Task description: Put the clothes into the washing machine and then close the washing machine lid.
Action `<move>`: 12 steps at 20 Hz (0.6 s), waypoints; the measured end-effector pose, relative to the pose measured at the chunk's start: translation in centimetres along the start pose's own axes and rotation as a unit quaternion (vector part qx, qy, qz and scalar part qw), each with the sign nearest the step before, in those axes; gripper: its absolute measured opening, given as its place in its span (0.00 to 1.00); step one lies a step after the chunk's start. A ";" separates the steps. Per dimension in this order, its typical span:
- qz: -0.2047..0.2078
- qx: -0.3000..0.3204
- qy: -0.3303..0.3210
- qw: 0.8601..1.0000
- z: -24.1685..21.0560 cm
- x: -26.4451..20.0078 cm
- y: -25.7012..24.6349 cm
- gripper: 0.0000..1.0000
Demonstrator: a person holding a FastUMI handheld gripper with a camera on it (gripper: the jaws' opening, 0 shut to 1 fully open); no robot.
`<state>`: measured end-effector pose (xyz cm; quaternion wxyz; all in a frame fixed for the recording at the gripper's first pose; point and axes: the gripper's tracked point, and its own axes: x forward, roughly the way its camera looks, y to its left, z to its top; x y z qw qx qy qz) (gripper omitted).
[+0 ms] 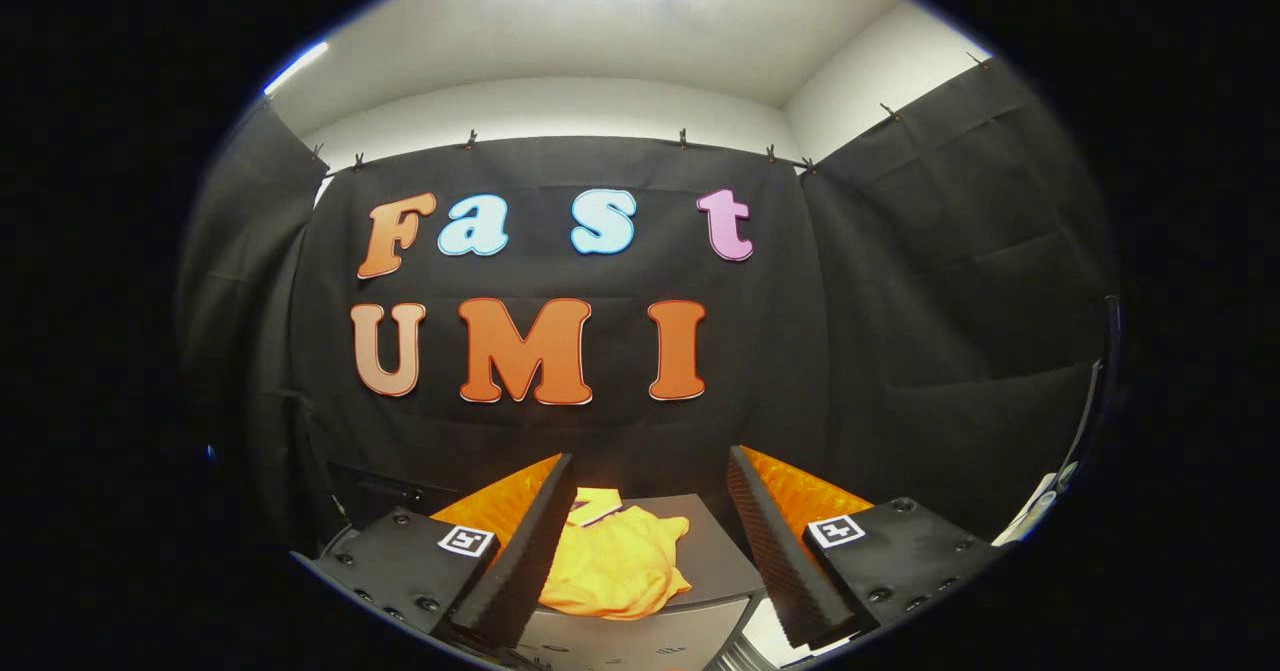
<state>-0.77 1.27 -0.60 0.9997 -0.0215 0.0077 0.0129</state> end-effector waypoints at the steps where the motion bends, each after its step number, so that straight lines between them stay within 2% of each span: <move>1: 0.000 -0.001 0.001 1.000 -0.1 0.1 0.0 0.98; 12: 0.002 -0.007 -0.002 1.000 0.6 -0.4 0.2 0.98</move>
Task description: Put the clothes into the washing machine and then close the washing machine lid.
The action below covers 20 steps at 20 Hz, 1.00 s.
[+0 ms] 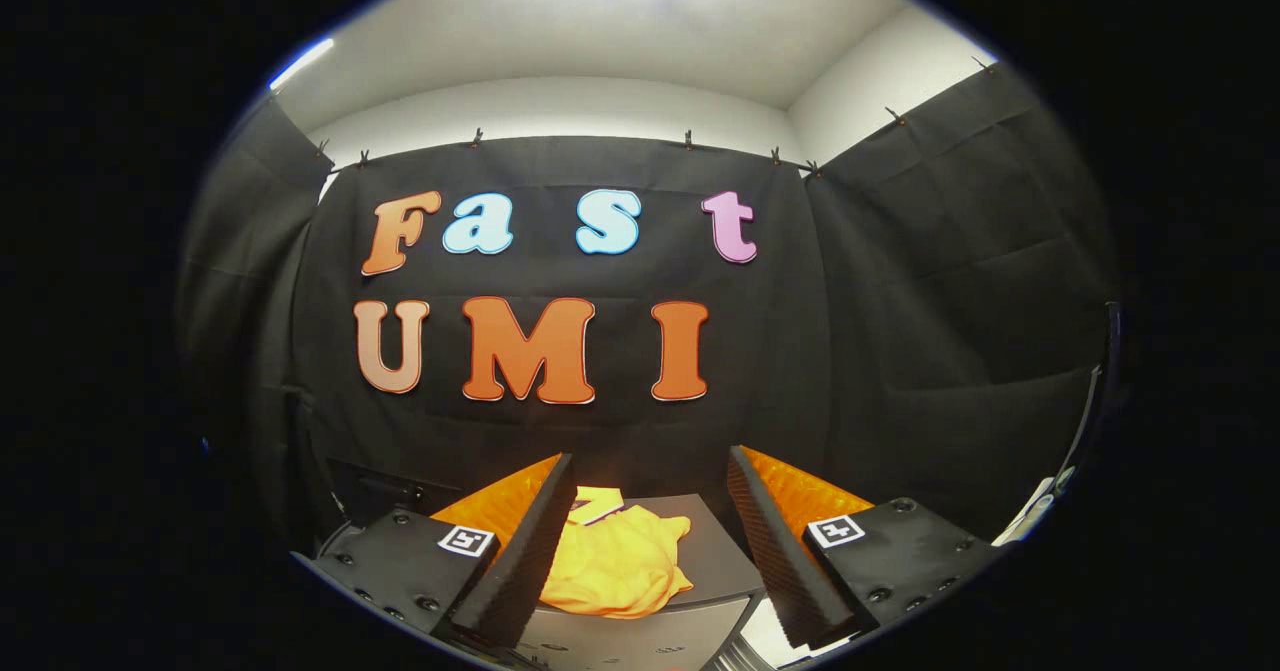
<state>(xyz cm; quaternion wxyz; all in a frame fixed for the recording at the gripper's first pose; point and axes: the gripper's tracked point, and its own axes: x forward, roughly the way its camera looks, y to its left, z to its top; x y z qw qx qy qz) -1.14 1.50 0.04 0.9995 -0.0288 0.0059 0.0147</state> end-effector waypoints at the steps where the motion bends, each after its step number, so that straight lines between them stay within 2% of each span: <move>1: -0.001 0.000 0.000 1.000 -0.1 0.0 0.0 0.98; 6: -0.003 0.011 -0.002 1.000 0.4 -0.2 -0.2 0.98; 11: 0.007 0.058 -0.038 0.998 2.6 -0.8 0.0 0.98; 20: 0.013 0.045 -0.034 0.998 2.4 -1.3 0.3 0.98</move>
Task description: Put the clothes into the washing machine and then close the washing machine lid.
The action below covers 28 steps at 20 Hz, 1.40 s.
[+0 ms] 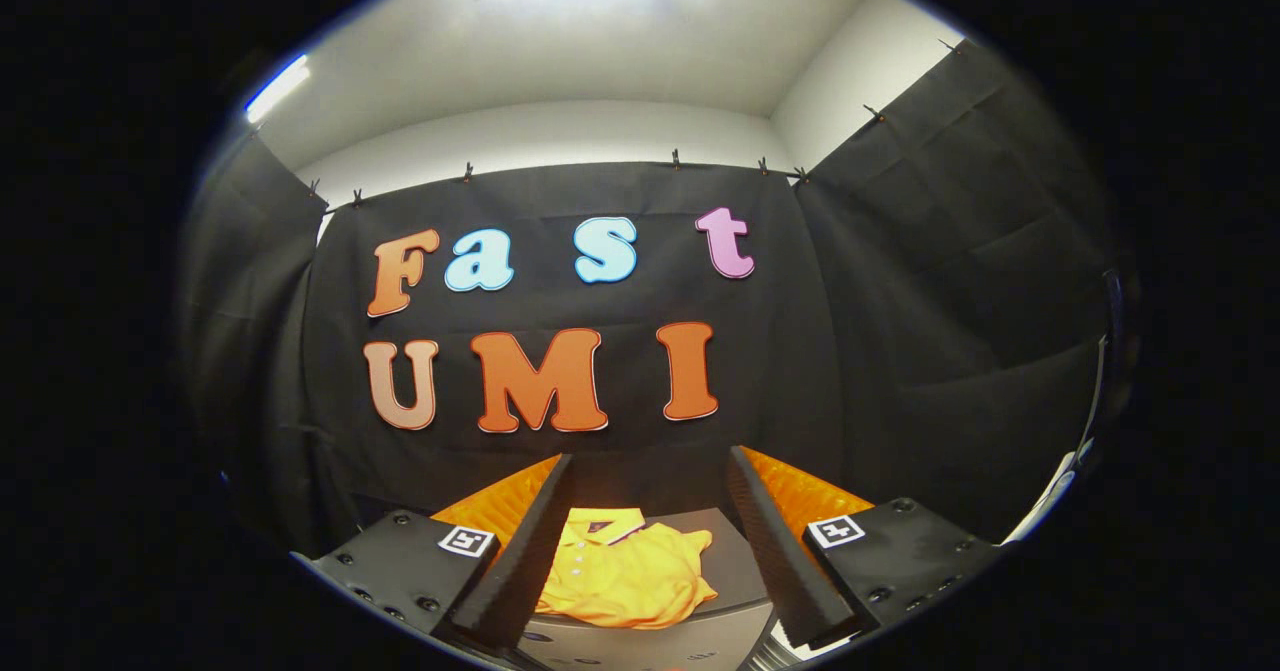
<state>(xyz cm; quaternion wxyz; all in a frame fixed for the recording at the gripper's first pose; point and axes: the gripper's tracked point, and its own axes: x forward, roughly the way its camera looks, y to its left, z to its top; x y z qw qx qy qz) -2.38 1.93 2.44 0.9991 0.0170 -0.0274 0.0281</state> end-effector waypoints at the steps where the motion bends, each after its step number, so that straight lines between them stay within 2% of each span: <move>1: 0.002 -0.001 0.001 1.000 0.0 0.0 0.1 0.98; 10: 0.045 -0.017 0.016 0.999 0.1 3.4 4.2 0.98; 14: 0.052 -0.048 0.053 0.996 -1.8 7.1 6.0 0.98; 17: 0.066 -0.047 0.074 0.994 -2.1 10.0 8.0 0.98; 21: 0.060 -0.055 0.131 0.988 -5.3 13.9 9.2 0.97; 23: 0.053 -0.067 0.186 0.979 -8.8 15.6 9.5 0.97; 25: 0.048 -0.077 0.257 0.962 -13.4 16.5 9.0 0.97; 28: 0.059 -0.045 0.346 0.935 -19.4 17.6 9.7 0.97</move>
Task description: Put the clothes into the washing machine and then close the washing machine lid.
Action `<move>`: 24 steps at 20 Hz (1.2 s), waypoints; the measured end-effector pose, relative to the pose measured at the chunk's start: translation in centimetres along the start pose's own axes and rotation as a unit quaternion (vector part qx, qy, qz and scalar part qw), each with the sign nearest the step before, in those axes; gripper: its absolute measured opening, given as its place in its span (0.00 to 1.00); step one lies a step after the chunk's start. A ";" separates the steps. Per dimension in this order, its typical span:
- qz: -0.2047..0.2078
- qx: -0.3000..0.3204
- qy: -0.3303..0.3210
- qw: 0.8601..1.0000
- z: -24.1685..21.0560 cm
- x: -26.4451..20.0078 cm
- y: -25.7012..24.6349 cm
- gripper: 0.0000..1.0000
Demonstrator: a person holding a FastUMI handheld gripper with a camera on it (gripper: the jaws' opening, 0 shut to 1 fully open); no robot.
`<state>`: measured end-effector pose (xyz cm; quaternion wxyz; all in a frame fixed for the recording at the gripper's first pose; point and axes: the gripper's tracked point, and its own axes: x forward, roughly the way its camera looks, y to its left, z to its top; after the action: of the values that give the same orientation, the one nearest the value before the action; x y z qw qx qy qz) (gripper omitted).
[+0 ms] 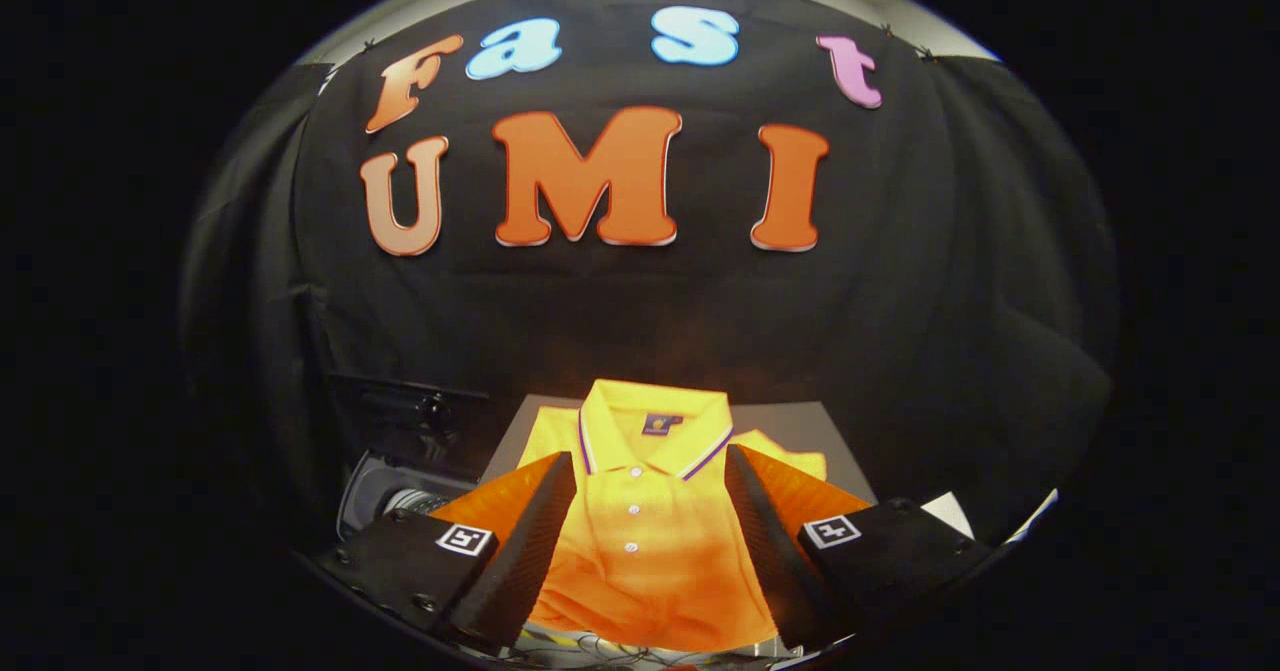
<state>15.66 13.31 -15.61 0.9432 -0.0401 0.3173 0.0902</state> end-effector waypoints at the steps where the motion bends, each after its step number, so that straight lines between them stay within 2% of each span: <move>1: 0.006 0.011 0.029 1.000 -1.3 1.2 0.1 0.97; 7: -0.024 0.014 0.098 0.995 -5.3 5.5 -1.5 0.97; 9: -0.030 -0.003 0.144 0.989 -8.2 6.4 -2.1 0.97; 11: -0.020 0.002 0.123 0.992 -7.8 7.0 -2.3 0.97; 16: -0.016 -0.003 0.166 0.986 -8.0 6.4 -2.2 0.99; 19: -0.009 -0.022 0.184 0.983 -8.0 6.4 -2.2 0.76; 20: -0.022 -0.029 0.184 0.982 -7.9 6.6 -2.6 0.69; 22: -0.025 -0.059 0.188 0.980 -7.9 6.5 -2.8 0.49; 24: -0.039 -0.049 0.189 0.980 -7.8 6.5 -2.6 0.29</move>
<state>16.61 10.70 -25.71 0.8659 -0.1146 0.4833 0.0591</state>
